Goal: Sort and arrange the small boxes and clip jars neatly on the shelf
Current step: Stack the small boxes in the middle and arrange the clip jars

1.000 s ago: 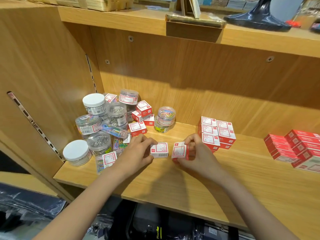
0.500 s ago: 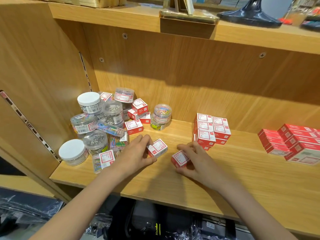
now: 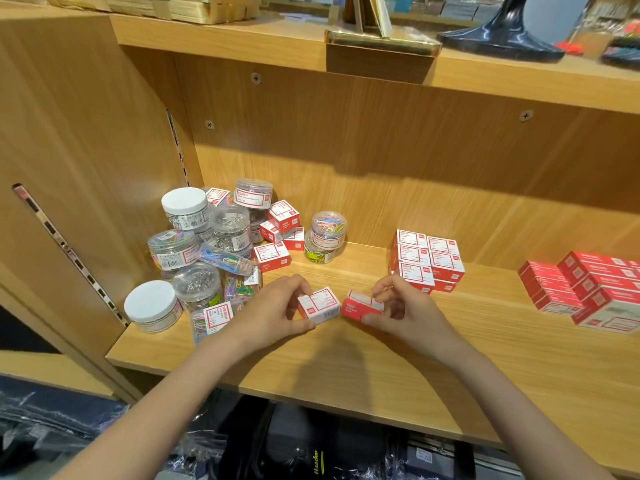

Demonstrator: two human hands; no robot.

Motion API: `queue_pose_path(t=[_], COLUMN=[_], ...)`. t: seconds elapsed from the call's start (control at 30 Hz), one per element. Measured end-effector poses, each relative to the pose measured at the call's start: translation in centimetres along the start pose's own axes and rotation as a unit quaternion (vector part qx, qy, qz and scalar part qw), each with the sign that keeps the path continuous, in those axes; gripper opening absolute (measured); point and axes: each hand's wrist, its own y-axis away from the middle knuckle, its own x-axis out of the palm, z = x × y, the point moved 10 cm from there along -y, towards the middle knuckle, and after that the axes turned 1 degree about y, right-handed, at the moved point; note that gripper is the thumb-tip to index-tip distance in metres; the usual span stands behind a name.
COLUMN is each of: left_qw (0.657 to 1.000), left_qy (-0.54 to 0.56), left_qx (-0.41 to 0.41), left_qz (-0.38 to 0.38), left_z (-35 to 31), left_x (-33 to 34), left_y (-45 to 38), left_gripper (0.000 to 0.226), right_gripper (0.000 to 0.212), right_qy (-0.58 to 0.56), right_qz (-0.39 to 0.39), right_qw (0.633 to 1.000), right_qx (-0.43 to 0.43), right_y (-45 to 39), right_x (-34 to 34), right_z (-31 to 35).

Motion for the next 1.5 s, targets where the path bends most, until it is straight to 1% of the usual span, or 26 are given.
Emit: queue_pose_path(t=[0.1, 0.17, 0.2, 0.23, 0.27, 0.33, 0.37, 0.43, 0.5, 0.57, 0.63, 0.7, 0.73, 0.8, 0.87, 0.9, 0.97, 1.0, 1.07, 1.1, 1.2, 1.3, 1.4, 1.47, 1.5], left_qw=[0.997, 0.996, 0.993, 0.990, 0.990, 0.993, 0.994, 0.995, 0.994, 0.991, 0.992, 0.993, 0.993, 0.993, 0.994, 0.995, 0.995, 0.995, 0.993, 0.993, 0.995, 0.998, 0.999, 0.999, 0.999], left_qy=[-0.061, -0.090, -0.117, -0.135, -0.130, -0.088, -0.073, -0.067, -0.097, -0.125, -0.119, -0.112, -0.112, -0.109, -0.102, -0.094, -0.072, -0.061, -0.040, -0.028, -0.001, 0.013, 0.015, 0.007, 0.018], left_qx=[0.012, 0.018, 0.023, 0.028, 0.031, 0.042, 0.046, 0.055, 0.053, 0.047, 0.042, 0.036, 0.034, 0.032, 0.036, 0.038, 0.047, 0.053, 0.064, 0.071, 0.069, 0.042, 0.024, 0.013, 0.013], left_qz=[-0.041, -0.021, 0.000, 0.021, 0.039, 0.068, 0.072, 0.045, 0.017, 0.012, 0.012, 0.011, 0.011, 0.014, 0.016, 0.020, 0.044, 0.063, 0.092, 0.095, 0.067, 0.033, 0.030, 0.029, 0.028], left_z=[-0.5, -1.0, -1.2, -1.3, -1.4, -1.3, -1.3, -1.3, -1.3, -1.1, -0.8, -0.6, -0.6, -0.9, -1.3, -1.4, -1.9, -2.3, -3.2, -3.8, -4.8, -5.3, -6.2, -6.9, -7.3], left_x=[0.3, 1.2, 1.7, 2.0, 2.2, 2.3, 2.2, 1.4, 0.6, 0.6, 0.7, 0.8, 1.0, 1.3, 1.6, 1.9, 2.6, 3.2, 4.3, 4.8, 5.7, 6.6, 7.8, 8.4, 8.6], left_y=[0.4, 0.4, 0.3, 0.1, 0.0, -0.3, -0.4, -0.5, -0.7, -0.8, -0.8, -0.8, -0.9, -1.0, -1.2, -1.4, -1.6, -1.7, -2.0, -2.3, -3.7, -5.4, -7.0, -7.8, -8.2], left_gripper=[0.054, 0.074, 0.079, 0.078, 0.074, 0.062, 0.057, 0.045, 0.036, 0.035, 0.034, 0.034, 0.034, 0.034, 0.031, 0.031, 0.035, 0.033, 0.020, 0.019, 0.030, 0.043, 0.066, 0.079, 0.081], right_gripper=[0.042, 0.040, 0.038, 0.037, 0.037, 0.035, 0.035, 0.033, 0.033, 0.030, 0.028, 0.026, 0.025, 0.026, 0.033, 0.037, 0.039, 0.040, 0.044, 0.045, 0.044, 0.044, 0.044, 0.045, 0.046], right_qy=[0.084, 0.113, 0.122, 0.130, 0.138, 0.150, 0.152, 0.150, 0.149, 0.143, 0.123, 0.112, 0.113, 0.153, 0.201, 0.206, 0.199, 0.192, 0.162, 0.152, 0.149, 0.164, 0.172, 0.178, 0.174], right_qz=[0.003, 0.003, 0.000, -0.003, -0.005, -0.008, -0.008, -0.006, -0.007, -0.028, -0.069, -0.111, -0.118, -0.090, -0.036, -0.016, 0.007, 0.015, 0.025, 0.026, 0.022, -0.041, -0.119, -0.145, -0.152], right_qw=[0.996, 0.993, 0.993, 0.991, 0.990, 0.989, 0.988, 0.989, 0.989, 0.989, 0.990, 0.986, 0.984, 0.980, 0.975, 0.976, 0.978, 0.980, 0.986, 0.988, 0.987, 0.983, 0.974, 0.971, 0.971], right_qx=[-0.009, -0.010, -0.010, -0.009, -0.008, -0.010, -0.013, -0.014, -0.013, -0.011, -0.021, -0.049, -0.065, -0.088, -0.082, -0.073, -0.061, -0.057, -0.031, -0.010, 0.049, 0.076, 0.087, 0.067, 0.054], right_y=[0.1, 0.3, 0.3, 0.3, 0.4, 0.5, 0.6, 0.6, 0.6, 0.8, 1.1, 1.5, 1.5, 1.3, 1.0, 0.9, 1.0, 1.2, 1.8, 2.2, 3.9, 5.4, 5.3, 4.5, 4.0], right_x=[0.3, 0.6, 0.6, 0.5, 0.4, 0.2, 0.1, 0.1, 0.1, -0.4, -1.1, -1.3, -0.9, 0.8, 2.8, 3.2, 2.9, 2.5, 0.8, -0.3, -4.4, -9.4, -12.5, -12.8, -12.5], right_z=[0.5, 0.2, 0.0, -0.2, -0.3, -0.5, -0.5, -0.6, -0.9, -1.0, -0.4, 1.1, 1.9, 3.2, 3.5, 3.4, 2.9, 2.5, 1.2, 0.3, -2.4, -4.8, -6.6, -6.7, -6.4])
